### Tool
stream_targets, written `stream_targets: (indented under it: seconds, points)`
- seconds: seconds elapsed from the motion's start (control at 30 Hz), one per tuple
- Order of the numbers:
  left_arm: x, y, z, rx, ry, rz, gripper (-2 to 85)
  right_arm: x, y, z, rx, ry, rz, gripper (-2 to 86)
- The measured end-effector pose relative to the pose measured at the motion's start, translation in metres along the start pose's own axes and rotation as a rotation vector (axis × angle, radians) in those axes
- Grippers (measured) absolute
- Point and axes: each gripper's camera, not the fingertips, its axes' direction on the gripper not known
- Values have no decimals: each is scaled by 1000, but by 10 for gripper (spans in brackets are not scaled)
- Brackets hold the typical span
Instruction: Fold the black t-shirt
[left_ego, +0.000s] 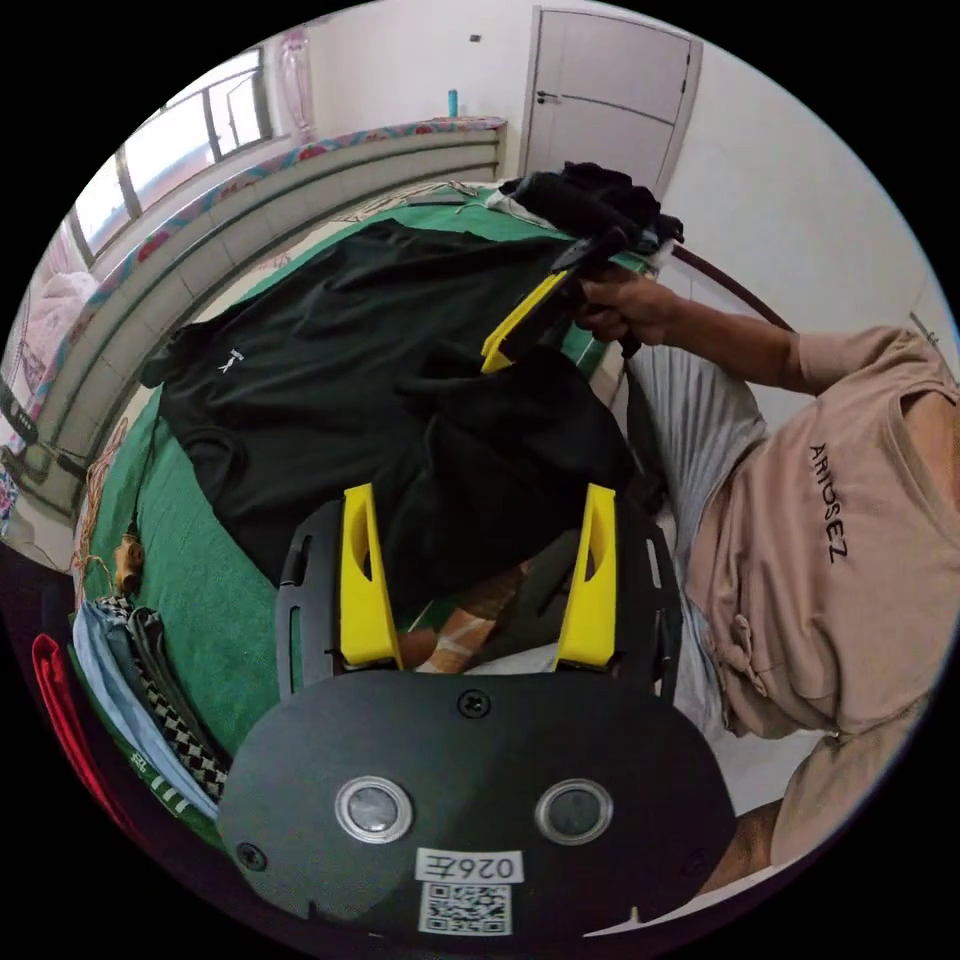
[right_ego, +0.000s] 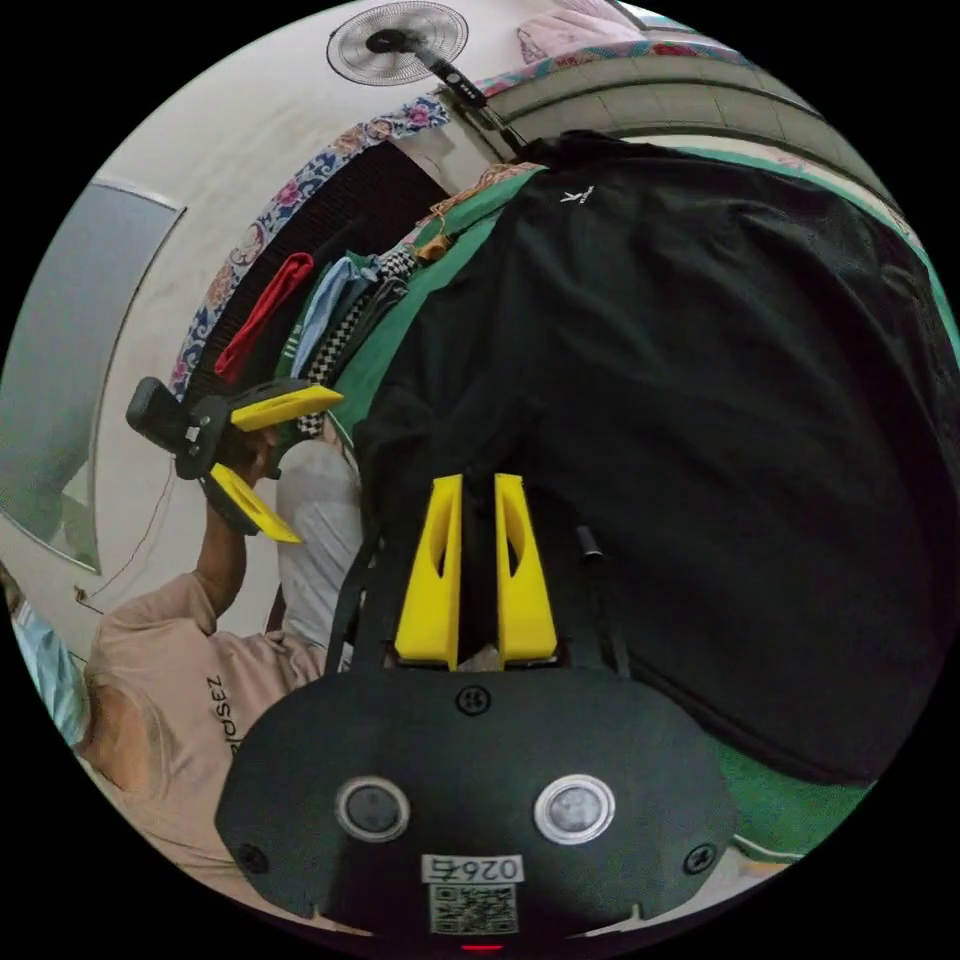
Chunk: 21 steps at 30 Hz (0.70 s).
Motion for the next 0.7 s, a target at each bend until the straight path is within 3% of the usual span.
stream_targets:
  seconds: [0.13,0.47,0.57,0.6,0.7]
  points:
    - [36,7,4,-29,-82,75,292,-70,57,-75,275,-43,-200,8]
    - [106,-6,33,-86,-232,212,311,-219,161,-190,764,129,-593,-9]
    - [107,-10,47,-141,-256,205,225,-241,183,-207,880,107,-661,-9]
    - [105,-9,49,-149,-291,186,129,-247,191,-213,920,100,-682,-9]
    - [99,-2,34,-94,-324,190,3,-258,200,-221,964,191,-679,-10]
